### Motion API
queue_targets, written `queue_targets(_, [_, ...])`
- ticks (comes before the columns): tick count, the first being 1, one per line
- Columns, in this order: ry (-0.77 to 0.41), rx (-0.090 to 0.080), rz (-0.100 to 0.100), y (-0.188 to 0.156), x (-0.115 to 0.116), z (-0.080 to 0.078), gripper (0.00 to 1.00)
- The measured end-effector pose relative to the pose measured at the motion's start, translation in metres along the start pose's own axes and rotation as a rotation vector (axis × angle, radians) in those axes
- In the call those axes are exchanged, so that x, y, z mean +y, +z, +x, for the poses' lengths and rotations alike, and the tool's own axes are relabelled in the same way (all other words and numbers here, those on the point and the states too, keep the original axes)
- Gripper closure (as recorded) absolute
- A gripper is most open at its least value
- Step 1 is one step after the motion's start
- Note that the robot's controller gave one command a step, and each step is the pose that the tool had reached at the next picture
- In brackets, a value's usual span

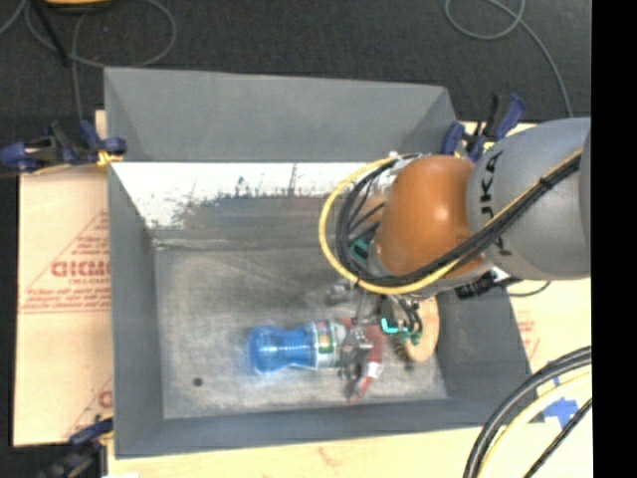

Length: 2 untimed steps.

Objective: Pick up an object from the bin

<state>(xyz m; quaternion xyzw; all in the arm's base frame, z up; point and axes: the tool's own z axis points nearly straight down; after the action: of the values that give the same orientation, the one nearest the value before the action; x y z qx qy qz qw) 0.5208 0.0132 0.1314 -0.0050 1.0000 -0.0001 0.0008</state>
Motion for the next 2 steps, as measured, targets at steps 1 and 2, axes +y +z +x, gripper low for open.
queue_targets(1, [0.000,-0.001,0.000,0.000,0.000,0.000,0.00])
queue_targets(2, [0.137,-0.007,0.003,0.058,0.002,0.016,1.00])
